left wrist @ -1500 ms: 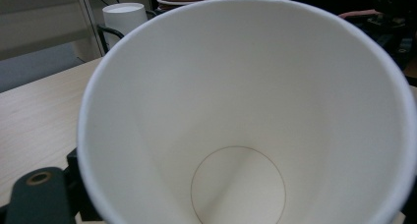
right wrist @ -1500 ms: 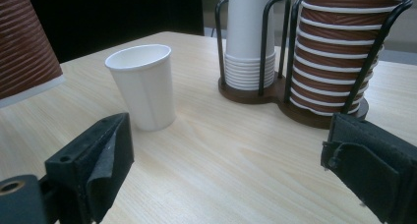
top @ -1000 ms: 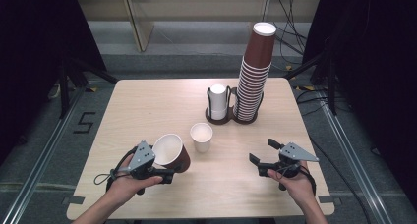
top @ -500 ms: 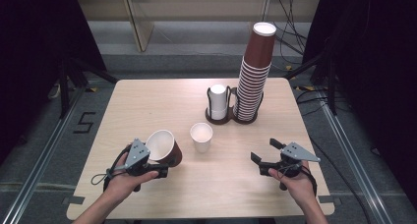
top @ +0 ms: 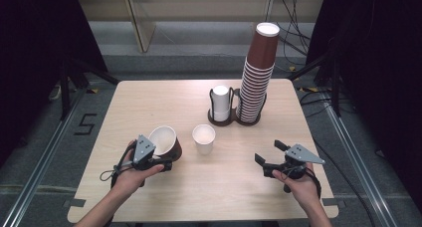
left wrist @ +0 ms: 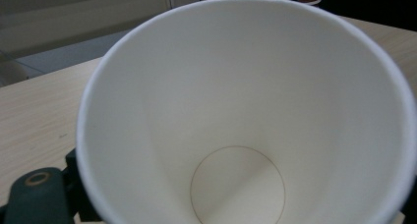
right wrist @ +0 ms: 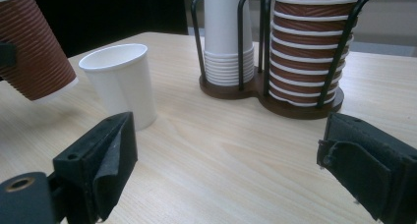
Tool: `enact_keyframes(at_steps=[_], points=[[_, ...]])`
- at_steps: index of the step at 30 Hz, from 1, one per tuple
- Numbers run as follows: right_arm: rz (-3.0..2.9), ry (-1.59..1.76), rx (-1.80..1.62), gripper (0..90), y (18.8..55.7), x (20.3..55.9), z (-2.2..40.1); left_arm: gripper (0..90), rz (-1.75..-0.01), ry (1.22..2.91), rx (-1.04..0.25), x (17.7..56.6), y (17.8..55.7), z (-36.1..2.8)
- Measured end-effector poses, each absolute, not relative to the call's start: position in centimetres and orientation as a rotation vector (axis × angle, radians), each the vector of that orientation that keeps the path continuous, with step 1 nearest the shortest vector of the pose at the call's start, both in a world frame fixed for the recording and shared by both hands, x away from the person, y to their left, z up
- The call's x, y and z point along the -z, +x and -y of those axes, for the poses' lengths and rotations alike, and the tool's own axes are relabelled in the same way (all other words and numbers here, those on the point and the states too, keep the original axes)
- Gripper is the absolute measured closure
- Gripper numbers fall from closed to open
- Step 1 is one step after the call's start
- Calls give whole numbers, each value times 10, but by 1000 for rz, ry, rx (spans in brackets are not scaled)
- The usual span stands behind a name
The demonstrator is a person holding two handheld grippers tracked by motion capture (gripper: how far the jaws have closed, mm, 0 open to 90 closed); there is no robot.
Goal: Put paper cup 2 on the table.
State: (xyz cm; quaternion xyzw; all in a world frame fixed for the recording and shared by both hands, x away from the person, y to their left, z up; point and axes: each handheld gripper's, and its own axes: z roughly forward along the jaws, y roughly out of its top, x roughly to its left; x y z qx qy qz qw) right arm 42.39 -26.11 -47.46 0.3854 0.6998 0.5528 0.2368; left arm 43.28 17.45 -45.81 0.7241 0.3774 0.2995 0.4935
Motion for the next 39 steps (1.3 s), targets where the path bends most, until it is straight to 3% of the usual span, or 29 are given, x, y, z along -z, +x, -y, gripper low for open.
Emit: enact_keyframes(at_steps=[20, 39], points=[[-1921, 1076, -1526, 79, 425, 476, 262, 123, -1038, 1747, -738, 476, 466, -170], [-1933, 1086, -1512, 80, 424, 476, 261, 122, -1012, 1782, -756, 485, 481, -152]])
